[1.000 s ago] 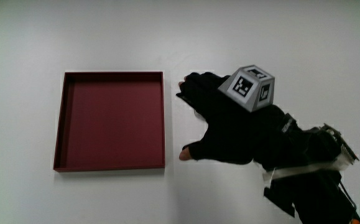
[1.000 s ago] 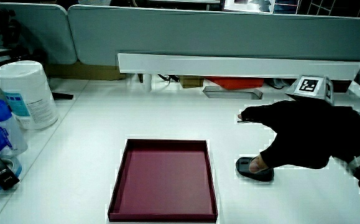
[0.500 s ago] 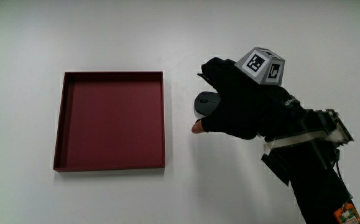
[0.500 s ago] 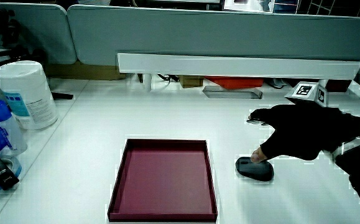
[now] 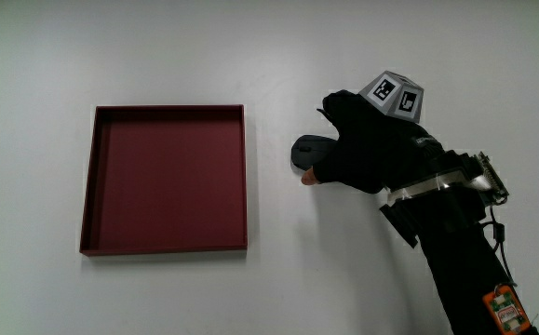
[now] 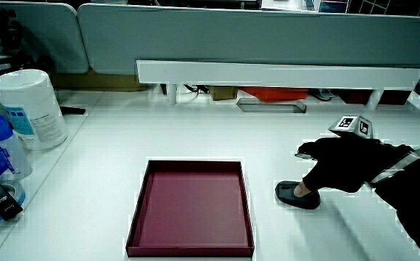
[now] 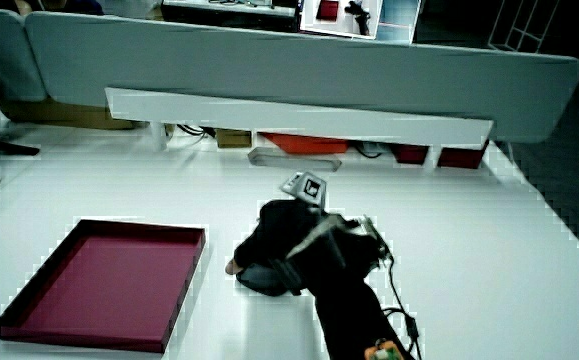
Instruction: Pick mouse from desk
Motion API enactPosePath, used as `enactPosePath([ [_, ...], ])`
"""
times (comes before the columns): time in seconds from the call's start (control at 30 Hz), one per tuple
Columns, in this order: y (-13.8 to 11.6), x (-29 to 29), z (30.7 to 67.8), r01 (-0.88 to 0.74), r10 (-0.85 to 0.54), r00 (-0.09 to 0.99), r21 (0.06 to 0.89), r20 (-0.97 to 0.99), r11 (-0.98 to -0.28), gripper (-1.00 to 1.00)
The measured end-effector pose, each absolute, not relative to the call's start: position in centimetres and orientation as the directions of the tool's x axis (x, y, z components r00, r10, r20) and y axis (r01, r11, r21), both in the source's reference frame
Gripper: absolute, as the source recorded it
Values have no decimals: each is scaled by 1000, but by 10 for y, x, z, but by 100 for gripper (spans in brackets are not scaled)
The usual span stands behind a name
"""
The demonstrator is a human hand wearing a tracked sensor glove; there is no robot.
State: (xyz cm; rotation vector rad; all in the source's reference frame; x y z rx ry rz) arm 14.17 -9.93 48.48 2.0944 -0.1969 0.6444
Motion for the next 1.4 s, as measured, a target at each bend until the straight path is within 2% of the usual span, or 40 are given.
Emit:
enactPosePath([
  [0.37, -94, 140, 523, -283, 110, 909, 791, 401, -542, 0],
  [0.7, -92, 138, 530, -235, 87, 937, 797, 338, -556, 0],
  [0.9, -92, 134, 527, -228, 55, 945, 772, 321, -593, 27],
  [1.4, -92, 128, 528, -210, 25, 957, 754, 288, -622, 95],
])
